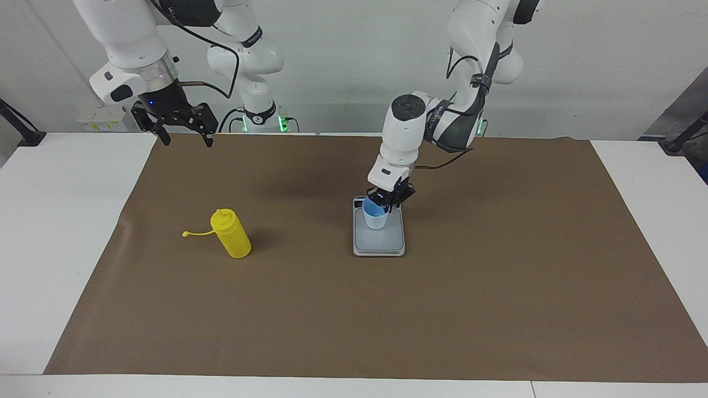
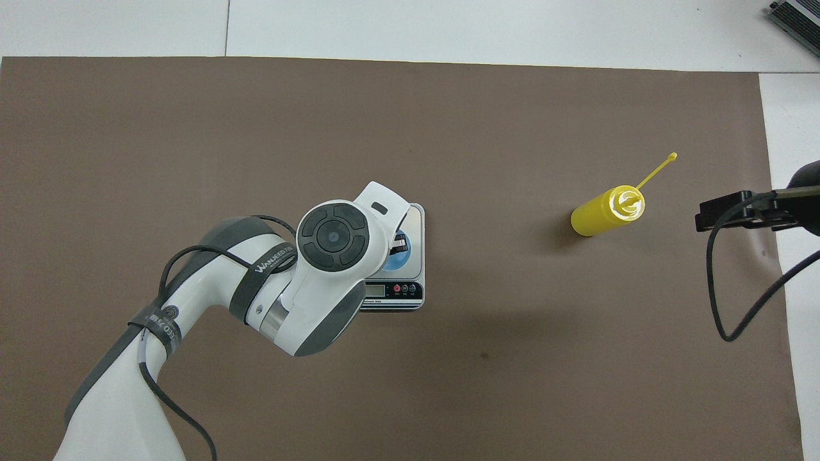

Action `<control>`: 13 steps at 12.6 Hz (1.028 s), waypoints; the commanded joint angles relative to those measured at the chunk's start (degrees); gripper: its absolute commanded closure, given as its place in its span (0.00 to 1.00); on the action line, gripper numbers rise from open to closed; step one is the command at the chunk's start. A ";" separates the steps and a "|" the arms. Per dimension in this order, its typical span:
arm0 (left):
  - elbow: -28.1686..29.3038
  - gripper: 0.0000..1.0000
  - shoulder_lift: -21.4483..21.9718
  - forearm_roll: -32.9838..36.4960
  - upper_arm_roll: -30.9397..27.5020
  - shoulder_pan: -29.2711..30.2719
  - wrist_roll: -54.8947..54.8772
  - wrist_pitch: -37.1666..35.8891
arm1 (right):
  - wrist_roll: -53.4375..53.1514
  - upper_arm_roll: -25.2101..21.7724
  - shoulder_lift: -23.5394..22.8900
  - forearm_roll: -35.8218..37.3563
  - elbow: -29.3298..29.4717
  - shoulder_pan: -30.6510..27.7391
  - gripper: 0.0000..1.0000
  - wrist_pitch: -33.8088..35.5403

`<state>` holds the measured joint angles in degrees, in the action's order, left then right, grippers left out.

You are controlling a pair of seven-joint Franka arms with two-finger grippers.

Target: Pour seasoning into cup on scale with both arms

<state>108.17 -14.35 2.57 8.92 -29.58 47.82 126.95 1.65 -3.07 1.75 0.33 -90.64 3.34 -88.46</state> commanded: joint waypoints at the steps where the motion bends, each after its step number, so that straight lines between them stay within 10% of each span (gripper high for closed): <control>1: 0.29 0.00 0.11 1.39 -0.92 -0.40 0.70 0.93 | 7.99 -0.01 2.21 -1.21 -4.36 -0.88 0.00 -4.34; 13: -5.51 0.00 8.80 0.68 -1.19 16.47 -19.23 -13.12 | 69.15 -0.27 9.59 -36.42 -34.86 -14.41 0.00 -30.63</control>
<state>102.79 -7.88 2.91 7.09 -15.57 32.37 117.00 64.30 -3.64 9.66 -31.27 -121.23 -9.64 -117.35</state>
